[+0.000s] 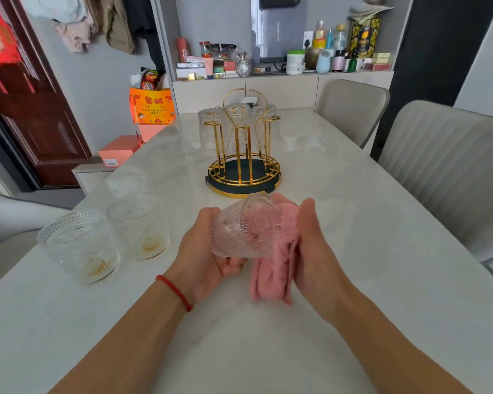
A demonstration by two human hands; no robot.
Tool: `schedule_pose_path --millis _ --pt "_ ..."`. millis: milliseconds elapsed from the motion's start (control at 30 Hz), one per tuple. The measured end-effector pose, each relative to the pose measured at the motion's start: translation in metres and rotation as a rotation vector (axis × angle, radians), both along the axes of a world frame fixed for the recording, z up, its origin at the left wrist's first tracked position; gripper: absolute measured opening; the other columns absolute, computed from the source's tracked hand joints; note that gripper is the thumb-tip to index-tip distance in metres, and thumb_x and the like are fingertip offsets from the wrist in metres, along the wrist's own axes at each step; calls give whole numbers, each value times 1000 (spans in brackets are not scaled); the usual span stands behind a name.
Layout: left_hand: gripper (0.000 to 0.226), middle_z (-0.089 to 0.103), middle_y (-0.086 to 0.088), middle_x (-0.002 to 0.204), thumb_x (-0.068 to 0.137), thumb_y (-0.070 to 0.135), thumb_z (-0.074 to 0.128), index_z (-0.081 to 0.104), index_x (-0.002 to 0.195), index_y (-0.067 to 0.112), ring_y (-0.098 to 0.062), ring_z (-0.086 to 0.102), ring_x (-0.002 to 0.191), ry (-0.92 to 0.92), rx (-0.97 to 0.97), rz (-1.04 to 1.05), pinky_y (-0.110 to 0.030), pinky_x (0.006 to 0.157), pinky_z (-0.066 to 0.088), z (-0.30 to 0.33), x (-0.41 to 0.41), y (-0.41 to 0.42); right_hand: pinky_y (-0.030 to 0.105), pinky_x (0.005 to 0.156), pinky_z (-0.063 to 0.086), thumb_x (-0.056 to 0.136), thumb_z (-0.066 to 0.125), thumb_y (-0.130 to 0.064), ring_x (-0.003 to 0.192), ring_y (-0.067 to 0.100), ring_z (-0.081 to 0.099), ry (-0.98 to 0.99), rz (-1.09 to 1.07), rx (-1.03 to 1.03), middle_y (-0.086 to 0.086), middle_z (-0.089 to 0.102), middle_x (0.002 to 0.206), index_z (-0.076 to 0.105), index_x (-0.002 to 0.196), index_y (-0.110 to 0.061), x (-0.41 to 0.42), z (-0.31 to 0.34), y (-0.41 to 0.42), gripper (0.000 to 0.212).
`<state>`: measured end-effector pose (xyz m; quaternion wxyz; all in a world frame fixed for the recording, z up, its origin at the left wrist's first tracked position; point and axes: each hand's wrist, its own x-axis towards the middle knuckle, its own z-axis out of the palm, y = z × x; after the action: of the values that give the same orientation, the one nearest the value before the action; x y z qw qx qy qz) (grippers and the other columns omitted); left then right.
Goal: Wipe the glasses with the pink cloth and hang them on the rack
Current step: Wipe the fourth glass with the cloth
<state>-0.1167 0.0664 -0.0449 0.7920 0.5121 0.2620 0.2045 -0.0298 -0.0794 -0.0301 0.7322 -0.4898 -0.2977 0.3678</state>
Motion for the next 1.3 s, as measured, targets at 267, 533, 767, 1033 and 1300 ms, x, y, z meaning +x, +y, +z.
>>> schedule_pose_path --millis 267,533,767,1033,1300 --pt "28 52 -14 64 99 33 43 53 84 12 -24 42 45 13 71 142 -23 46 28 6 1 -2 31 86 58 101 47 -9 97 18 72 70 125 81 13 69 115 61 125 -7 9 0 -4 28" --pt "28 50 -8 74 97 44 51 67 90 22 -16 43 57 -29 235 87 -28 55 29 5 -1 -2 44 93 58 99 54 -37 98 9 72 -581 -178 -387 -8 76 105 71 111 -26 15 -18 2 24" --pt "34 38 -3 53 97 38 35 45 71 17 -15 26 42 244 360 -109 -20 47 19 3 -7 11 36 67 51 90 44 -56 73 11 61 -1008 -310 -484 -9 65 77 55 89 -27 15 -17 -8 31" --pt "49 43 -10 55 102 54 32 54 80 16 -21 36 38 149 71 -155 -18 42 22 0 -4 -1 34 61 45 101 52 -44 65 13 55 -927 -421 -437 -6 58 66 51 72 -24 30 -20 -8 35" --pt "38 44 -4 52 102 41 32 45 75 17 -11 33 31 321 315 68 -16 42 21 8 0 -5 36 71 57 94 58 -36 76 7 69 -723 -146 -379 -13 73 80 69 86 -26 30 -20 -10 17"
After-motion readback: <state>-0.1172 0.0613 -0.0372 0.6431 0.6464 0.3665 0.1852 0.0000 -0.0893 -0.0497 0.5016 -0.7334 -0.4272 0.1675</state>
